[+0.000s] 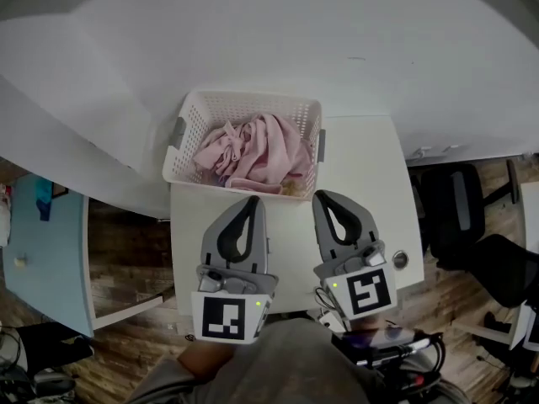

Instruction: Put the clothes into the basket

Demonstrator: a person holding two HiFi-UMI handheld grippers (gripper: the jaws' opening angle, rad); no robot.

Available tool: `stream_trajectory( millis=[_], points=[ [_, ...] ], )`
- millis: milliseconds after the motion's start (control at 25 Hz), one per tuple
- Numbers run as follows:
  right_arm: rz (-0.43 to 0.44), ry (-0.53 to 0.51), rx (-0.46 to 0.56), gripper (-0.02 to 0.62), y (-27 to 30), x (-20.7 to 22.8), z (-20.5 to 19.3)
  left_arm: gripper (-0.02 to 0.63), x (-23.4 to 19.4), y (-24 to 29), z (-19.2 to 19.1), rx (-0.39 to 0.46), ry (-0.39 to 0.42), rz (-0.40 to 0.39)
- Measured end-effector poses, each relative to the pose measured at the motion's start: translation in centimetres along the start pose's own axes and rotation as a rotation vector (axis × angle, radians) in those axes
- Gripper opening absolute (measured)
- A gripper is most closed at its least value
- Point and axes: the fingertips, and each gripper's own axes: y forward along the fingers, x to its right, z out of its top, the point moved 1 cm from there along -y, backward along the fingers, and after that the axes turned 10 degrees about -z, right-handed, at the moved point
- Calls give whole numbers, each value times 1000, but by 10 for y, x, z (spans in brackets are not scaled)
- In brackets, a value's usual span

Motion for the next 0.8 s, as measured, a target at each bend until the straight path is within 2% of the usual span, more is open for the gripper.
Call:
stream_trajectory(
  millis=[360,800],
  points=[
    [19,8,76,6,-57,12,22,8,55,-27,22,61,69,5],
    [40,17,110,6,-81,15,34,8,81,-41,39,85,106,18]
  ],
)
